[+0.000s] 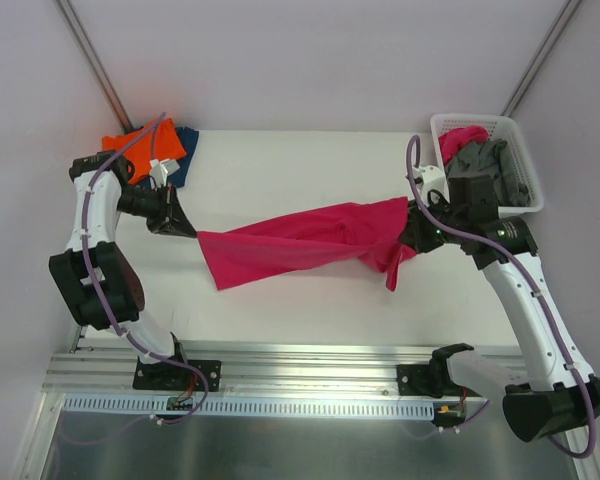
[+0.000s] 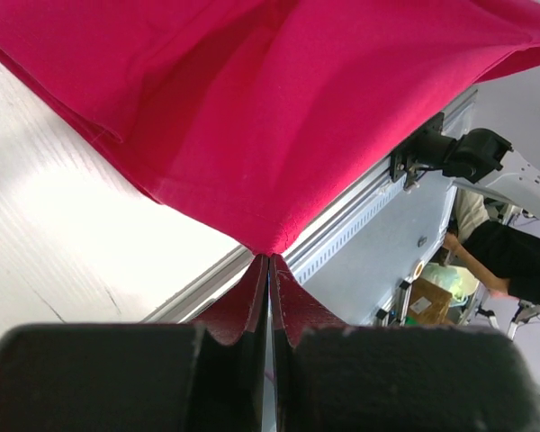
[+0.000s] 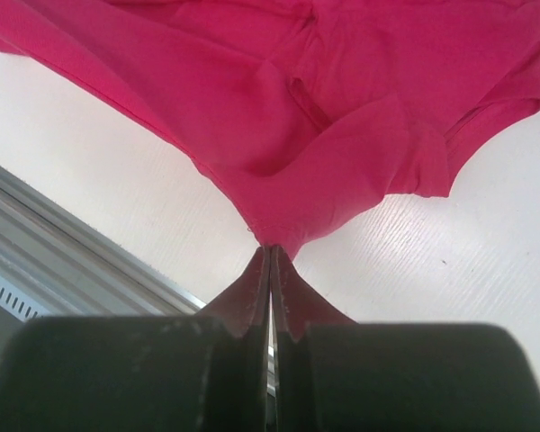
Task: Fold and stack the t-shirts
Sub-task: Fold the tshirt
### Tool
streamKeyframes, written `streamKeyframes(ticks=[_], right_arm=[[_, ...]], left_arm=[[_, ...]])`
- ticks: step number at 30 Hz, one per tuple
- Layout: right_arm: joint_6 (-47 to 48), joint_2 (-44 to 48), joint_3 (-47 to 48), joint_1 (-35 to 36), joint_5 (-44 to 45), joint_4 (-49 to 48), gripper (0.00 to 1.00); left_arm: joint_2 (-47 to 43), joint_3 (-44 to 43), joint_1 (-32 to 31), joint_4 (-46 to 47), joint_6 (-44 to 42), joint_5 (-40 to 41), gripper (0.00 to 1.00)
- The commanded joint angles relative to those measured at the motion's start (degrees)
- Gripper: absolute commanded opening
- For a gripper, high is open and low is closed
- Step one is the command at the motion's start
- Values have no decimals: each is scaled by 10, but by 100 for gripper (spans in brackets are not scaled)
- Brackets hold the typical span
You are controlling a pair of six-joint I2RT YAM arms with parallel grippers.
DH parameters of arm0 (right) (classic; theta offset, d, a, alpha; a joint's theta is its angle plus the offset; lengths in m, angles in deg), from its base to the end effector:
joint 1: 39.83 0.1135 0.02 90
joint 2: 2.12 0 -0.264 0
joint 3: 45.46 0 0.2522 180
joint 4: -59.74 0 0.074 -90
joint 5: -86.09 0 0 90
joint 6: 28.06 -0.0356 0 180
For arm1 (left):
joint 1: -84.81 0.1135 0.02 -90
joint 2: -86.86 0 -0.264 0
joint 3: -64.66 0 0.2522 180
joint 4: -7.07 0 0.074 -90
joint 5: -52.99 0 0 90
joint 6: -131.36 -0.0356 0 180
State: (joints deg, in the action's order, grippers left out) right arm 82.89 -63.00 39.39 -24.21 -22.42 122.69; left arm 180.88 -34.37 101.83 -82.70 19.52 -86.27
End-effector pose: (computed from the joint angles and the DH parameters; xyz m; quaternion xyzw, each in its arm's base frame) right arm 0.1951 0.0663 0.3788 -0.3452 0.8241 0.1252 0.4314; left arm 0.2934 0.0616 0.3020 0.0572 0.9065 -0.3788 0.1777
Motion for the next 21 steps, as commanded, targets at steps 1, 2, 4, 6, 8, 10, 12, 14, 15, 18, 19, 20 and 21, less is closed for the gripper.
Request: streamKeyframes(ticks=[1, 2, 4, 6, 8, 10, 12, 14, 15, 18, 19, 20, 21], right_arm=[[-2, -2, -2, -3, -14, -13, 1], [-2, -4, -1, -2, -15, -14, 1], [1, -13, 0, -3, -15, -16, 1], [3, -22, 0, -3, -10, -20, 1], [9, -28, 1, -3, -3, -22, 1], [13, -37, 4, -4, 0, -23, 1], [13, -41, 6, -4, 0, -20, 1], [17, -43, 8, -5, 2, -19, 1], [22, -44, 8, -4, 6, -17, 1], [40, -54, 18, -4, 17, -18, 1], [44, -58, 22, -4, 21, -20, 1], [48, -65, 24, -4, 22, -26, 1], [49, -71, 26, -5, 22, -29, 1]], left_arm=[[20, -45, 11, -48, -12, -17, 0], [27, -53, 14, -51, -13, -22, 0], [48, -73, 17, -56, -14, -28, 0], [61, -89, 19, -57, -16, -31, 0], [79, -96, 19, -56, -17, -35, 0], [93, -100, 20, -58, -18, -36, 0], [98, -98, 19, -60, -21, -44, 0], [99, -91, 19, -63, -24, -49, 0], [98, -89, 20, -63, -24, -51, 0], [94, -76, 19, -63, -24, -56, 0], [96, -74, 19, -63, -25, -57, 0], [99, -71, 20, -63, -26, -59, 0], [100, -70, 20, -63, -27, -58, 0]])
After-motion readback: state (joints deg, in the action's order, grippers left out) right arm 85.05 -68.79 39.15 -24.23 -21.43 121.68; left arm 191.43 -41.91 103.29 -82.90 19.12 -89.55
